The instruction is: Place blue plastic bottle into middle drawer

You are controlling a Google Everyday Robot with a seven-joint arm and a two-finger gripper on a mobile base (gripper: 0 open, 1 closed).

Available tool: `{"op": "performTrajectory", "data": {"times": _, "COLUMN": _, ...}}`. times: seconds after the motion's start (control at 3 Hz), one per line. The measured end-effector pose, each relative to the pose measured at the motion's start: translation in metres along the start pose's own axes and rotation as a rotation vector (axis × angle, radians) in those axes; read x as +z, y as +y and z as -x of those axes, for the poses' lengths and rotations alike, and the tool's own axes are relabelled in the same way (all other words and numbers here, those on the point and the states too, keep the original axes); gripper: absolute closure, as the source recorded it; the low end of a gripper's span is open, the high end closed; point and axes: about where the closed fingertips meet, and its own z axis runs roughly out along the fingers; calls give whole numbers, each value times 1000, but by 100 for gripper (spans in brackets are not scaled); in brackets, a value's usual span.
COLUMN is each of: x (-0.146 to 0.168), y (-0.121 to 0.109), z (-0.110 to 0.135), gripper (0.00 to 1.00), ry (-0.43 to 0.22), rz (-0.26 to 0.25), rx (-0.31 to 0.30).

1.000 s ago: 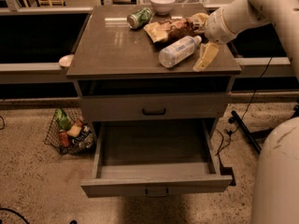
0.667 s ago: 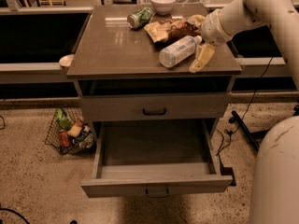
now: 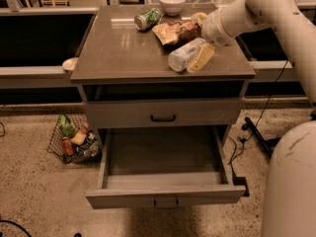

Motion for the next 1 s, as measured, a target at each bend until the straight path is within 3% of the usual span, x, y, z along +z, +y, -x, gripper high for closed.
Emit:
{"op": "performTrajectory", "data": {"times": 0.67, "x": 21, "y": 8, "z": -7, "gripper": 0, "ry": -13, "rz": 45, "rx": 78}}
{"op": "performTrajectory", "data": {"times": 1.0, "x": 34, "y": 10, "z": -14, "gripper": 0, "ry": -19, "rz": 82, "rx": 88}}
